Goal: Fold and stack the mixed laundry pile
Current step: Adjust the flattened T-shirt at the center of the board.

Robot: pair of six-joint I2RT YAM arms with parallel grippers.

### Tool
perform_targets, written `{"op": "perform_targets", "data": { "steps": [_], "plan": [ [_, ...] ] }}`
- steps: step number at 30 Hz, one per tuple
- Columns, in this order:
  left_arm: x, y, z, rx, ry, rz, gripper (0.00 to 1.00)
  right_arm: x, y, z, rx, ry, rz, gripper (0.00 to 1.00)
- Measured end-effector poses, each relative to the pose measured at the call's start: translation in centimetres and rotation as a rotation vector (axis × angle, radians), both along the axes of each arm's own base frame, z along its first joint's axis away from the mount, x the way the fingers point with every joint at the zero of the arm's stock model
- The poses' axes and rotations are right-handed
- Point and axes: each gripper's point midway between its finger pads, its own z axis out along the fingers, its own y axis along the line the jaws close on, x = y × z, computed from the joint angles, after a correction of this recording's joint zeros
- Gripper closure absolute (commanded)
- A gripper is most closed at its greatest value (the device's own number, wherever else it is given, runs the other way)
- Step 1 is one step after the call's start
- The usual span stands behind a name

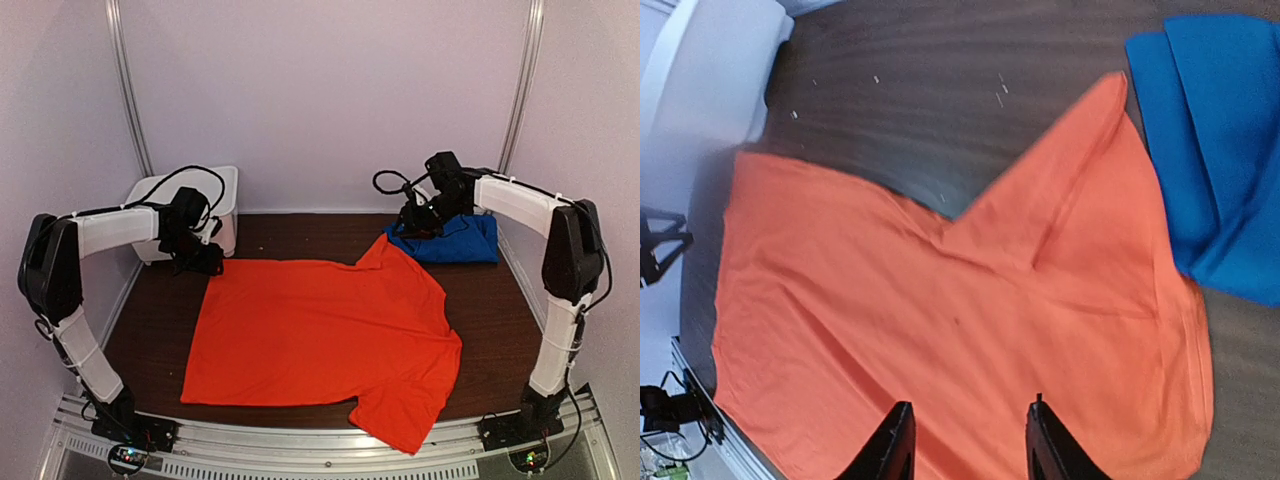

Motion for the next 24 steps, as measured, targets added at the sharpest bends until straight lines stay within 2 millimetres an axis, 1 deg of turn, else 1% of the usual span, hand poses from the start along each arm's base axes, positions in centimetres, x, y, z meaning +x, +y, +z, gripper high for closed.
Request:
{"op": "perform_targets", "data": {
  "steps": [1, 2, 3, 5, 7, 9, 11, 13, 15, 21, 24],
  "plan": [
    [0.1, -0.5, 0.6, -0.015, -0.014, -0.009, 0.44, 1.6, 0.8, 0.8, 0.026, -0.027, -0.008, 0.65],
    [0.2, -0.8, 1.0, -0.026, -0.023, -0.015, 0.44, 3.0, 1.6, 1.0, 0.046, -0.042, -0.015, 0.65],
    [0.1, -1.1, 1.2, -0.038, -0.025, -0.022, 0.44, 4.0, 2.1, 0.7, 0.056, -0.043, -0.021, 0.65],
    [0.0, -1.4, 1.4, -0.051, -0.024, -0.023, 0.44, 5.8, 3.3, -0.9, 0.069, -0.023, -0.035, 0.66],
    [-0.1, -1.5, 1.6, -0.063, -0.023, -0.021, 0.44, 6.6, 4.1, -3.4, 0.065, 0.021, -0.046, 0.66],
    [-0.1, -1.6, 1.7, -0.069, -0.023, -0.018, 0.44, 6.8, 4.4, -6.2, 0.052, 0.078, -0.057, 0.66],
    [-0.2, -1.6, 1.7, -0.072, -0.022, -0.014, 0.44, 6.4, 4.6, -8.2, 0.037, 0.123, -0.063, 0.66],
    [-0.4, -1.5, 1.6, -0.072, -0.019, -0.012, 0.44, 6.1, 4.5, -9.4, 0.026, 0.156, -0.075, 0.66],
    [-0.6, -1.5, 1.5, -0.071, -0.017, -0.011, 0.44, 6.0, 4.5, -9.8, 0.022, 0.17, -0.082, 0.66],
    [-0.7, -1.4, 1.4, -0.069, -0.012, -0.01, 0.44, 6.0, 4.3, -10.0, 0.014, 0.177, -0.099, 0.62],
    [-0.7, -1.4, 1.4, -0.069, -0.012, -0.01, 0.44, 5.9, 4.1, -10.2, 0.002, 0.183, -0.107, 0.63]
  ]
}}
